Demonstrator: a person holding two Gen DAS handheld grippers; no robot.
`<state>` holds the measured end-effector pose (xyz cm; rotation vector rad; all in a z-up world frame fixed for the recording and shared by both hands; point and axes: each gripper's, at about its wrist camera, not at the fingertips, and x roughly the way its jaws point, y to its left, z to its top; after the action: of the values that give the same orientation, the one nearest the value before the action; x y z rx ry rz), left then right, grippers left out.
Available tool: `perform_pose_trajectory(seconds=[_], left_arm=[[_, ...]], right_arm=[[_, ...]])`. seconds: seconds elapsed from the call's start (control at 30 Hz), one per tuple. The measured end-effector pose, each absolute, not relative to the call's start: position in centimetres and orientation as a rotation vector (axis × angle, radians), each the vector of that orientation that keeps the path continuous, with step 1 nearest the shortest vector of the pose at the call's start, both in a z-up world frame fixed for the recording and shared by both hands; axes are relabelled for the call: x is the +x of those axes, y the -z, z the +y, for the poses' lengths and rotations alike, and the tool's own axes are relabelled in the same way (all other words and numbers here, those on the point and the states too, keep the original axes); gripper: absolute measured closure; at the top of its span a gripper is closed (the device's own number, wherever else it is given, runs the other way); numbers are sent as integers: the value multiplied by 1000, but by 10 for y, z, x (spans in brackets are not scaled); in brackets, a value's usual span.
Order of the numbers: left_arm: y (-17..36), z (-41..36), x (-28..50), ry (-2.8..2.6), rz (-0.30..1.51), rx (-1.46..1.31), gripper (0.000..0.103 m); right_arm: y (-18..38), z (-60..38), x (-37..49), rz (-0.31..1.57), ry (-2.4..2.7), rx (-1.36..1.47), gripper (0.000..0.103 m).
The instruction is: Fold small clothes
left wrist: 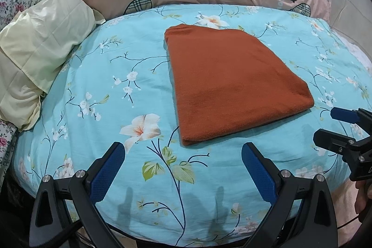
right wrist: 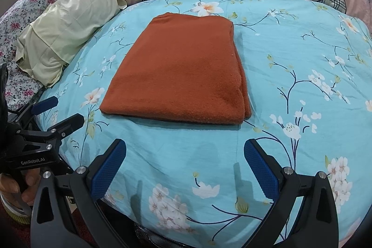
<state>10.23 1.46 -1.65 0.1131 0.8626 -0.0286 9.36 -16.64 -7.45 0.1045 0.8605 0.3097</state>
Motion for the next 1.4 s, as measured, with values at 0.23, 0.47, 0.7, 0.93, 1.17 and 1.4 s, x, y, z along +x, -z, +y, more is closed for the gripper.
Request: perform_pose_trajectory(seconds=[0.23, 0.47, 0.7, 0.93, 1.17, 1.4], left_arm=[[15, 12, 102, 32, 859, 117, 2], [15, 12, 103, 31, 856, 118, 2], [13, 11, 104, 33, 854, 121, 2], [12, 10, 105, 33, 851, 124, 2], [12, 9, 107, 37, 853, 130, 2], [12, 8, 108, 43, 852, 132, 2]], right_arm=[[72, -165, 94, 857, -311, 102, 2], [71, -165, 94, 856, -312, 101, 2], [68, -164, 95, 856, -315, 98, 2], [68, -165, 96, 857, -315, 98, 2], [69, -165, 98, 861, -320, 95, 2], [67, -166, 100, 855, -323, 91, 2]])
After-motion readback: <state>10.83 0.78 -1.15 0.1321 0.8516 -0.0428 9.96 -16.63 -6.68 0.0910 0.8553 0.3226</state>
